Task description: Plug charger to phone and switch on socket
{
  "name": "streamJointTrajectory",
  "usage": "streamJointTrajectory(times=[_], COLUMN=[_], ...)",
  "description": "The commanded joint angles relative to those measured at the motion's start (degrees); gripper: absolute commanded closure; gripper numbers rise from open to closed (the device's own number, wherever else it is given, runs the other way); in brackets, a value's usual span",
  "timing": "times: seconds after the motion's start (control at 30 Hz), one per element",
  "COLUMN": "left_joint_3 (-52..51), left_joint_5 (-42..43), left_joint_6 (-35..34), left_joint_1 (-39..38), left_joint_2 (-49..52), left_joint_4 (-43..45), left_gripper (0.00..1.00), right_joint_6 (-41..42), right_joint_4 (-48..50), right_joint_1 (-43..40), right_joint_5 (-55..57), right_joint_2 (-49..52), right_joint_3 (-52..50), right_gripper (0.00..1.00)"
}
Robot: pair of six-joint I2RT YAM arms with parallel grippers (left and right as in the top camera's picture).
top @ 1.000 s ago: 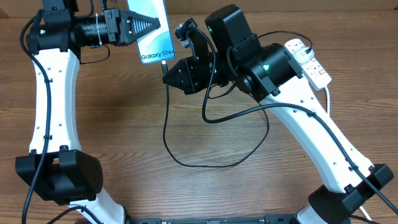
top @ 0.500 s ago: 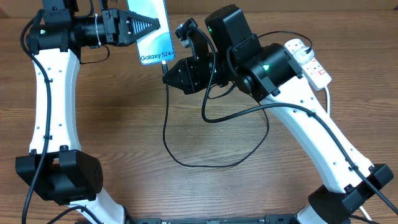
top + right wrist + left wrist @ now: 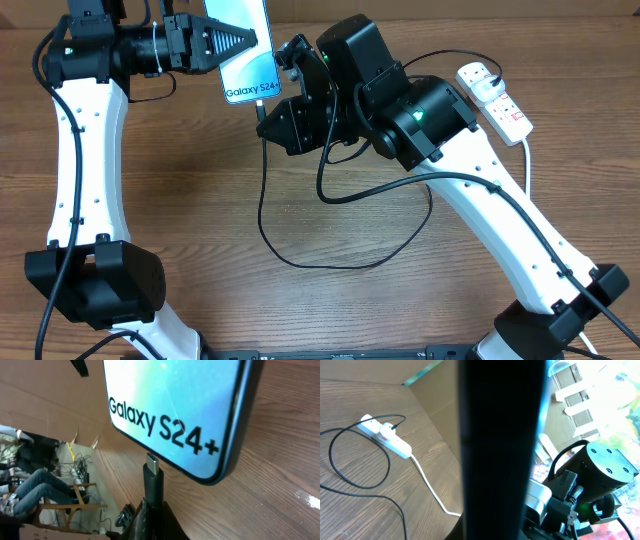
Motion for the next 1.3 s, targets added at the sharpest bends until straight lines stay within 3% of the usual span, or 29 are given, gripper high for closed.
streamJointTrajectory(times=[0.0,1.27], left_joint_3=[0.7,0.7], left_joint_5=[2.7,2.7], left_joint_6=[-0.8,-0.8], left_joint_1=[-0.5,-0.8], left_joint_2=[-0.2,-0.2], left_joint_4=[0.3,0.4], left_gripper=[0.96,0.96], right_joint_6=[1.1,1.5], right_joint_4=[0.3,0.5], right_joint_1=[0.3,1.6], right_joint_5=[1.0,4.9], right_joint_2=[-1.0,0.3], right_joint_3=[0.4,0.4], right_gripper=[0.96,0.96])
